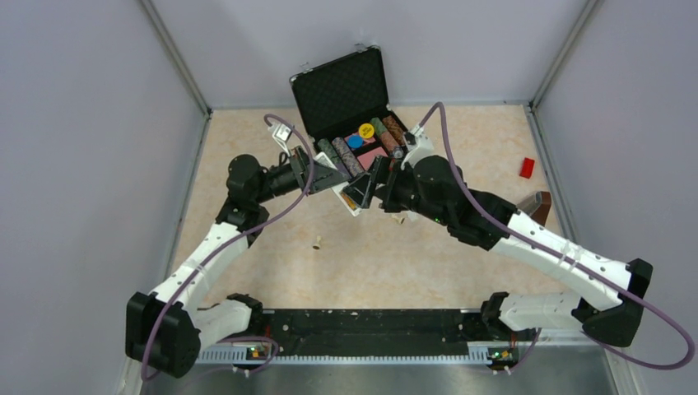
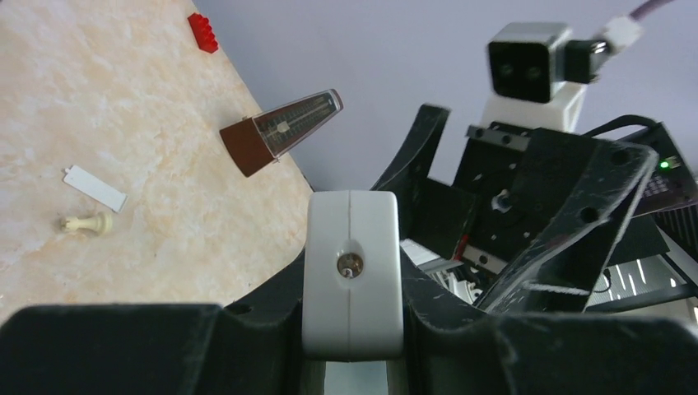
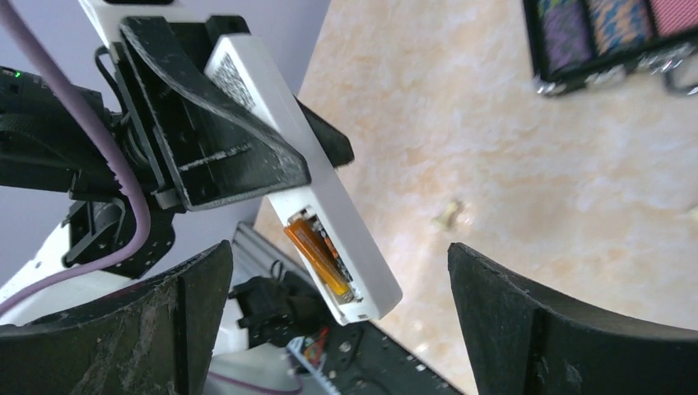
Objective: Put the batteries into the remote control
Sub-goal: Load the battery into the remote control.
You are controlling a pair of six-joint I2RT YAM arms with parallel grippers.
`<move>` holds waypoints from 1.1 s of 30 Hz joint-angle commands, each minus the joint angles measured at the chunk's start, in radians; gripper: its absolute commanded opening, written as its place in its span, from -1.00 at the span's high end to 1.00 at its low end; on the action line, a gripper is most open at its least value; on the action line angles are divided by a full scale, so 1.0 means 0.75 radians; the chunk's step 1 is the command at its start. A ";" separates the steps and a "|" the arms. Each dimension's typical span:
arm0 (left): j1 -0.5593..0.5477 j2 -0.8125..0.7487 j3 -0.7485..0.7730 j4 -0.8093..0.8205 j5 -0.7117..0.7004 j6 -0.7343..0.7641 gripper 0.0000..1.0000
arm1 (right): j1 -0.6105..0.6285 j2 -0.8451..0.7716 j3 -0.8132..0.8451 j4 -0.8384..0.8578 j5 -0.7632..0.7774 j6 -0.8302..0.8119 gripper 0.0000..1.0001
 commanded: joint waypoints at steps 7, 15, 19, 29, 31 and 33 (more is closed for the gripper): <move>0.001 -0.053 0.024 0.145 -0.105 -0.029 1.00 | -0.011 0.004 -0.231 0.316 -0.204 0.558 -0.98; 0.001 -0.046 0.018 0.172 -0.102 -0.040 1.00 | -0.021 -0.024 -0.279 0.448 -0.151 0.594 -0.98; 0.000 -0.049 0.009 0.172 -0.107 -0.044 1.00 | -0.025 -0.023 -0.280 0.497 -0.151 0.598 -0.98; 0.002 -0.060 0.006 0.158 -0.109 -0.041 1.00 | -0.033 -0.018 -0.279 0.531 -0.089 0.613 -0.81; 0.000 -0.062 0.004 0.154 -0.110 -0.039 1.00 | -0.033 -0.012 -0.279 0.532 -0.091 0.620 -0.74; 0.001 -0.063 0.003 0.153 -0.109 -0.037 1.00 | -0.035 -0.004 -0.282 0.531 -0.094 0.631 -0.63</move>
